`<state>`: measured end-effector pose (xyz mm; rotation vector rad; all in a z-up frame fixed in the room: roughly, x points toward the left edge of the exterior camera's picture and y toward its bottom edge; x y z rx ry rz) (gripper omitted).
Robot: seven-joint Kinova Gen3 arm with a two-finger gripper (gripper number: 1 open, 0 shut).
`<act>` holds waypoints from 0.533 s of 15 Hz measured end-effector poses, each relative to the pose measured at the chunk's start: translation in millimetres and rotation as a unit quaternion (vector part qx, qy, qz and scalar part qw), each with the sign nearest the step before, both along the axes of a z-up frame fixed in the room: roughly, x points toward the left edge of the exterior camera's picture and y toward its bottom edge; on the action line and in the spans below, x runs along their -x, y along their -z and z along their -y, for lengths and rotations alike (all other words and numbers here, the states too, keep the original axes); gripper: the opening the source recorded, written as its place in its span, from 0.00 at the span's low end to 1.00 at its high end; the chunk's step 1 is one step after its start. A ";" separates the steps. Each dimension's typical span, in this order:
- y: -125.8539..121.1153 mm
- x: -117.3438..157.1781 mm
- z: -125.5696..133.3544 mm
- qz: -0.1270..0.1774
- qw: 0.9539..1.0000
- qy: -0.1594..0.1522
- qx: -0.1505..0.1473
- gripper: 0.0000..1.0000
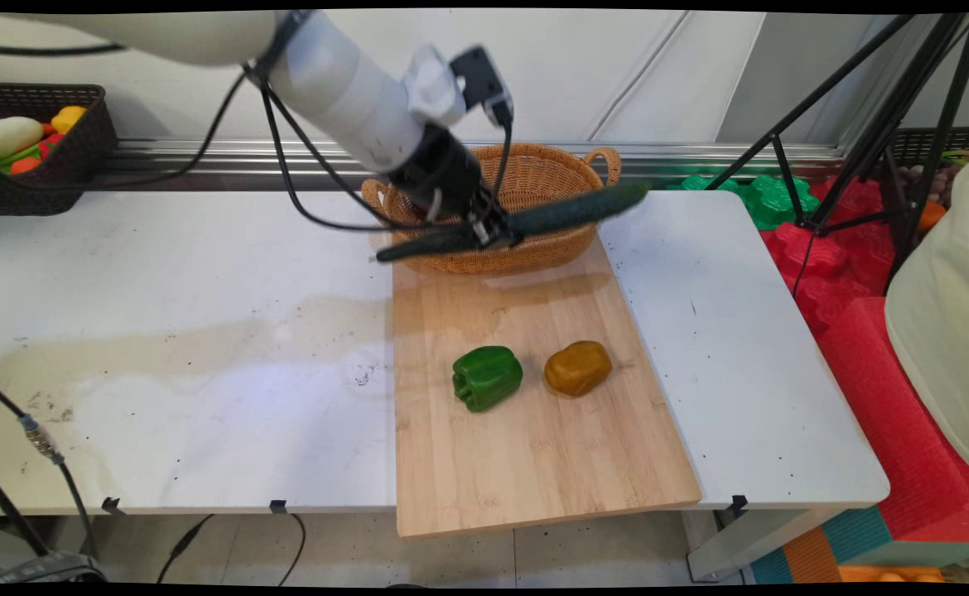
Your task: Place the picked object in the vegetable basket
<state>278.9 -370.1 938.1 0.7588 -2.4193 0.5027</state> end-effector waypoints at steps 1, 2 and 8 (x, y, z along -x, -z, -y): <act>-8.7 -1.4 0.8 0.002 1.000 0.004 0.011 0.00; -16.5 -2.9 2.3 0.005 1.000 0.007 0.021 0.00; -51.4 -13.6 25.0 0.045 0.995 0.011 0.088 0.00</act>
